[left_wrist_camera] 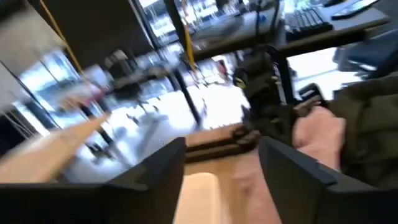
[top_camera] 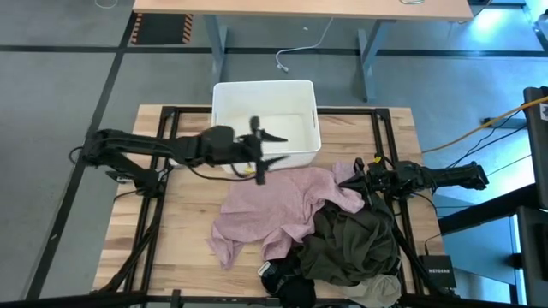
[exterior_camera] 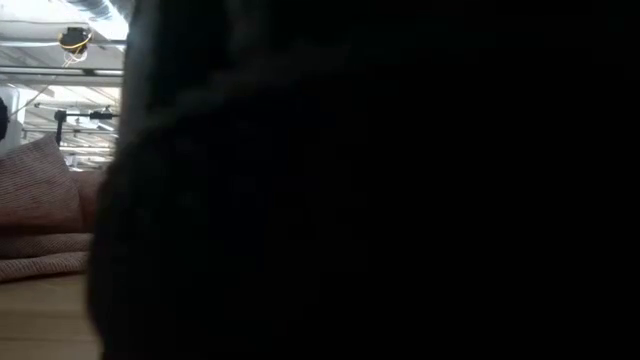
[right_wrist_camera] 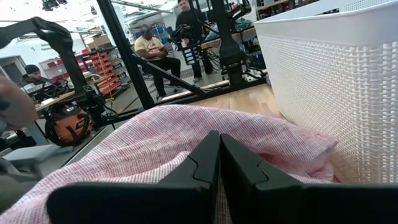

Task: Sort clothes
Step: Put the pink polo shirt into the white laundry bin

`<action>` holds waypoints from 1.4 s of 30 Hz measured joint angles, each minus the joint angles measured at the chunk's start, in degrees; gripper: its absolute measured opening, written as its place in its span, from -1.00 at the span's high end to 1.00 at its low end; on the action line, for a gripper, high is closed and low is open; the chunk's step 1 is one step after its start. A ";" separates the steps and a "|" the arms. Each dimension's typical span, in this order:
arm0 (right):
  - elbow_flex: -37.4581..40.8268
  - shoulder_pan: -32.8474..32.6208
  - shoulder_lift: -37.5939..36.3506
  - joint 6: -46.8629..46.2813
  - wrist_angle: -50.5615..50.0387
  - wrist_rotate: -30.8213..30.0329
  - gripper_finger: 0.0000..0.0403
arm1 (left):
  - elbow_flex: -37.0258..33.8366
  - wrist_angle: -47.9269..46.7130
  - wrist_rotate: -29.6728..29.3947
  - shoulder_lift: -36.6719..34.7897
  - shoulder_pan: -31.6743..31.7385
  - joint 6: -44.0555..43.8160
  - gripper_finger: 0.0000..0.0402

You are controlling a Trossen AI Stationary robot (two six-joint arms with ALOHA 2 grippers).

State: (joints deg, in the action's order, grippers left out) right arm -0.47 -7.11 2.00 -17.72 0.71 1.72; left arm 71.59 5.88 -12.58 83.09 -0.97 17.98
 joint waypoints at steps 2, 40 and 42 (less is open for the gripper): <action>0.01 0.00 0.00 -0.01 0.05 0.00 0.85 | 3.36 -4.64 -0.05 2.35 -0.76 -3.79 -0.15; 0.00 0.01 0.00 -0.01 0.02 0.00 0.85 | 8.11 -20.02 -18.24 32.38 -10.55 -7.17 -0.26; 0.00 0.00 0.00 0.00 0.02 -0.02 0.85 | 8.13 -20.04 -15.32 32.94 -8.61 -8.51 -0.26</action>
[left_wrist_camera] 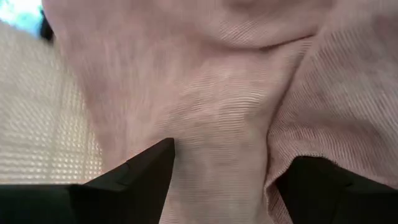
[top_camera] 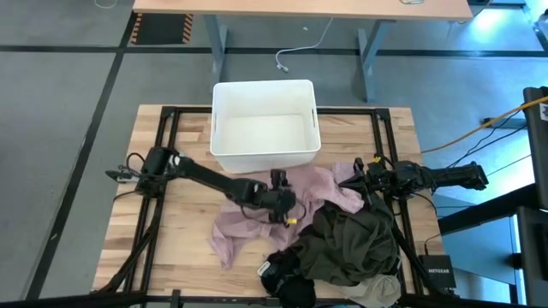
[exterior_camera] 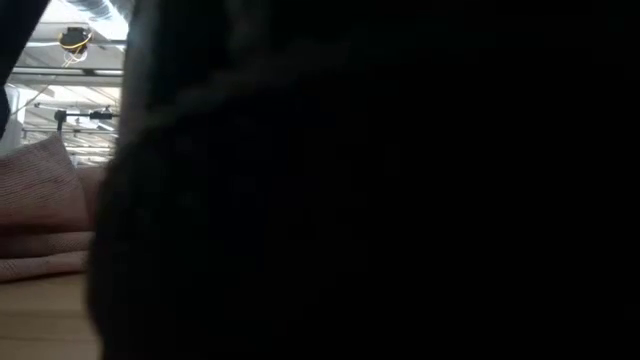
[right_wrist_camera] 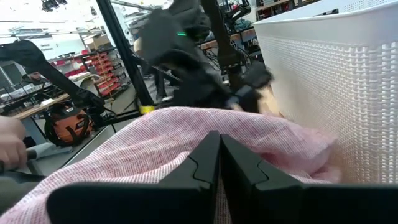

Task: Sort clothes
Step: Put the pink polo shirt into the white laundry bin

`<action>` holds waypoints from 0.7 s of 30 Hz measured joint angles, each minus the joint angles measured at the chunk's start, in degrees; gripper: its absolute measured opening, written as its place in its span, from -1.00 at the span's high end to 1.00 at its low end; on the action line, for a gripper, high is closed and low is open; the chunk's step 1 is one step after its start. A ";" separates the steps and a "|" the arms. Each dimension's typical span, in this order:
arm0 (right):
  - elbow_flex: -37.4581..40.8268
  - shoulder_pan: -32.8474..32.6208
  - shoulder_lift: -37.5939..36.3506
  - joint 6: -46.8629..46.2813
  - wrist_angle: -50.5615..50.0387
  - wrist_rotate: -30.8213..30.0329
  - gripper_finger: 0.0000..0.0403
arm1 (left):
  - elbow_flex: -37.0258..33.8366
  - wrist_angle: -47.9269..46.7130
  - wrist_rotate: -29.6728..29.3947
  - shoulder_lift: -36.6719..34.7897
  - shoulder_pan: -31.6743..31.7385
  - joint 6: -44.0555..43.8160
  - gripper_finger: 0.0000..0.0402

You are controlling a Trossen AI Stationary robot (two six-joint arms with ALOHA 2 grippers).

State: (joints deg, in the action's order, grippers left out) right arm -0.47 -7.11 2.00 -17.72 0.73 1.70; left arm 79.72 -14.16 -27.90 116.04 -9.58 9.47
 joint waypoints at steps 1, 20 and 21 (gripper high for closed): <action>0.01 0.02 0.00 0.00 0.00 0.01 0.85 | -0.01 -0.20 1.62 0.49 0.70 -0.90 -0.26; 0.01 0.00 0.00 -0.02 0.00 0.00 0.85 | 0.14 1.10 12.80 6.20 1.43 -1.51 0.78; 0.00 0.00 0.00 -0.02 0.00 0.01 0.85 | 0.13 1.04 12.85 6.06 1.19 -1.12 0.88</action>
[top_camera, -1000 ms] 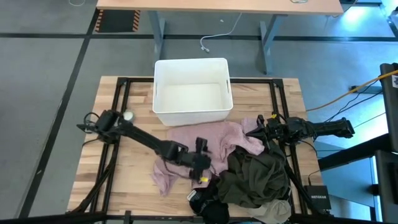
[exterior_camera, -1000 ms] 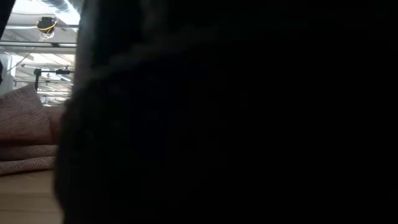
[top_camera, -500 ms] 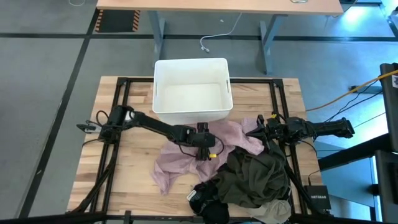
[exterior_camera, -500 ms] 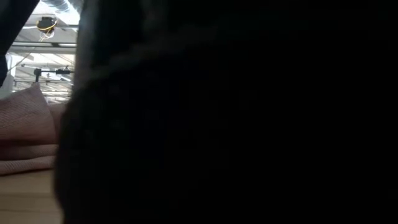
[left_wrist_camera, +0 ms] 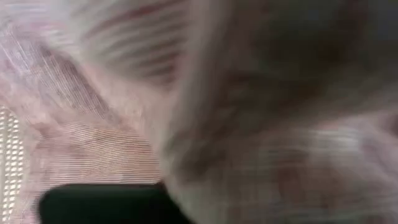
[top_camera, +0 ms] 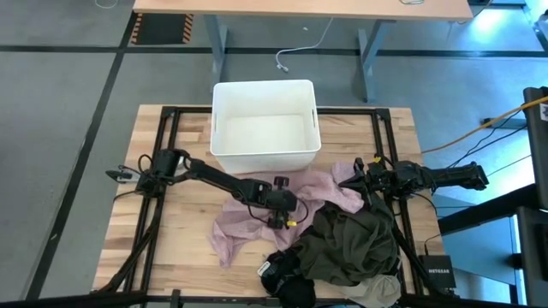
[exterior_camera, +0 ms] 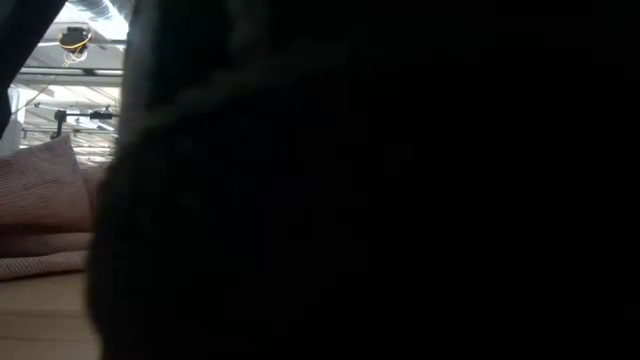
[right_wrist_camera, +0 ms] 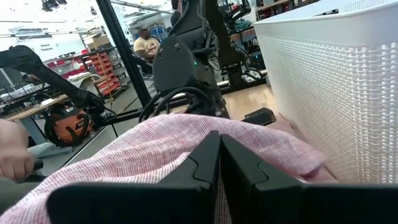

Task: Sort clothes
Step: Put the pink polo shirt into the white laundry bin

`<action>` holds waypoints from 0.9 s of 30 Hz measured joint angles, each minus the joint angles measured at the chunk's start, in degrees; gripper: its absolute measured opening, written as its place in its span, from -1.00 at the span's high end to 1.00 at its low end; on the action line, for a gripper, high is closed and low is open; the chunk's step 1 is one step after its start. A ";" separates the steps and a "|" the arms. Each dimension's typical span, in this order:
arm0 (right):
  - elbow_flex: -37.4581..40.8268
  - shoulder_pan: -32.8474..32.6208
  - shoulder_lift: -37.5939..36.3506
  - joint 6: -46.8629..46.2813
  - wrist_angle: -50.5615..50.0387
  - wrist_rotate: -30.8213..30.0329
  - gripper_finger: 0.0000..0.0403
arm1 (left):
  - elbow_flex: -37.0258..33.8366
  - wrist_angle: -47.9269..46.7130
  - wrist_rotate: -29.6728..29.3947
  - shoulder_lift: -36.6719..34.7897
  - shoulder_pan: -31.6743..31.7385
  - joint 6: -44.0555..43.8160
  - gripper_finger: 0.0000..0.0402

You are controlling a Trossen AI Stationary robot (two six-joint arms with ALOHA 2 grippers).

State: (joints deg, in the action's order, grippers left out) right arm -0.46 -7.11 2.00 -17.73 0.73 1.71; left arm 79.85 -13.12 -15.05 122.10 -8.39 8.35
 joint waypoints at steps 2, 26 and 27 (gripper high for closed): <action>-0.01 0.01 0.00 0.01 0.00 0.00 0.85 | 0.11 -0.33 -0.72 -0.54 -0.74 0.88 0.96; -0.01 -0.01 0.00 0.01 0.01 0.00 0.85 | 5.35 16.22 -3.10 -29.11 -4.72 11.72 0.98; 0.00 0.00 0.00 -0.01 0.12 0.01 0.85 | 5.35 18.54 -3.10 -30.45 -4.21 12.67 0.98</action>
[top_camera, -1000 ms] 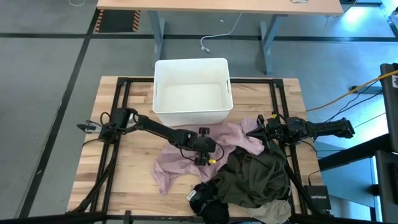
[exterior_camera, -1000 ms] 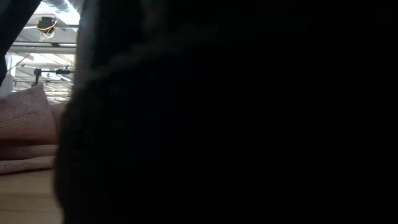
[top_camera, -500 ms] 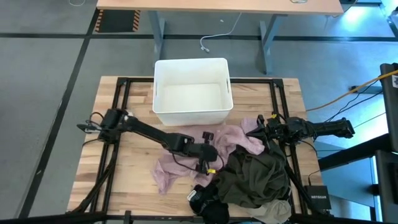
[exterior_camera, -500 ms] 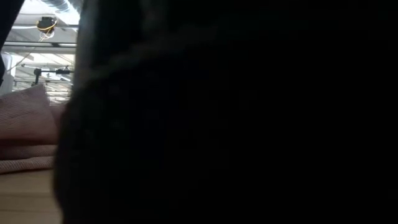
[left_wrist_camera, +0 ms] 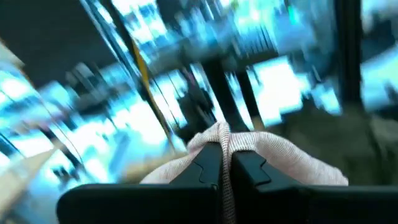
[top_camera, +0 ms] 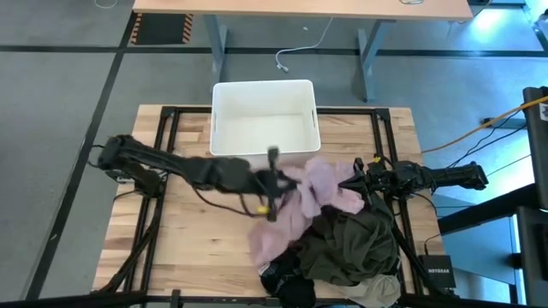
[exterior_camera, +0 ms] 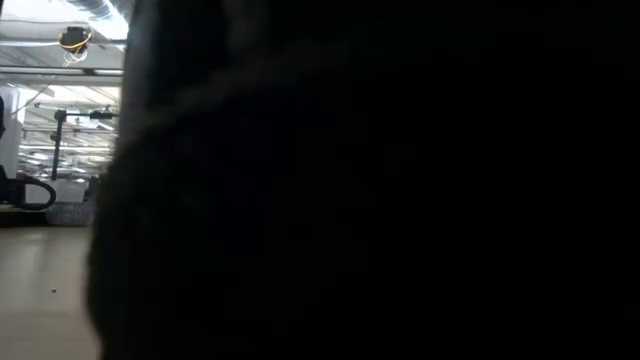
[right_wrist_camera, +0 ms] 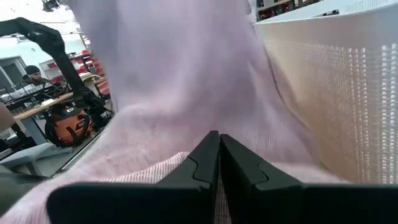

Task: Sort clothes
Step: Put the pink polo shirt into the white laundry bin

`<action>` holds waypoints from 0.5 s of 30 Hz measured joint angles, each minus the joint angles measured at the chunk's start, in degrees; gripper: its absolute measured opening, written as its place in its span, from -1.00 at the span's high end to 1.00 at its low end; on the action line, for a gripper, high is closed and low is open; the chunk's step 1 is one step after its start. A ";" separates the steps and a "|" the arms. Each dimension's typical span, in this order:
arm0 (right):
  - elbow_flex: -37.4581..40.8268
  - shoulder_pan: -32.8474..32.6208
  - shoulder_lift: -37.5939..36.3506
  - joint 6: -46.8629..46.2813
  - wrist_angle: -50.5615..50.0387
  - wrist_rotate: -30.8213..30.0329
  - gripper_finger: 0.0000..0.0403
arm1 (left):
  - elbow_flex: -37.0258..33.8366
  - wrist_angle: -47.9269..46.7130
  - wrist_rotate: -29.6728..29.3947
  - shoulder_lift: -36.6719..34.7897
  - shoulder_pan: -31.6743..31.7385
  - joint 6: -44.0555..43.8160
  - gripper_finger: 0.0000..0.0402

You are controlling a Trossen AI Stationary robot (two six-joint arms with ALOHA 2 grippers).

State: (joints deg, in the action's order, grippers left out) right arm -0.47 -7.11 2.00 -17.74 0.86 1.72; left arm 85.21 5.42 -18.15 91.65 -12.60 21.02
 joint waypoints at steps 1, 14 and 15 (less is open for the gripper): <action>0.01 0.01 0.00 0.01 -0.24 0.00 0.85 | 0.00 2.21 0.00 -1.34 0.57 0.89 0.98; 0.00 0.00 0.00 0.01 -0.17 -0.01 0.85 | 7.47 34.94 -0.07 -14.73 14.54 21.57 0.98; 0.01 0.00 0.00 0.01 -0.14 0.00 0.85 | 8.72 34.45 -0.09 -15.33 15.72 22.36 0.98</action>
State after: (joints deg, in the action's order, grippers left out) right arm -0.46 -7.11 2.00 -17.73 0.72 1.72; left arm 93.93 39.87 -18.25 76.32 3.12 43.38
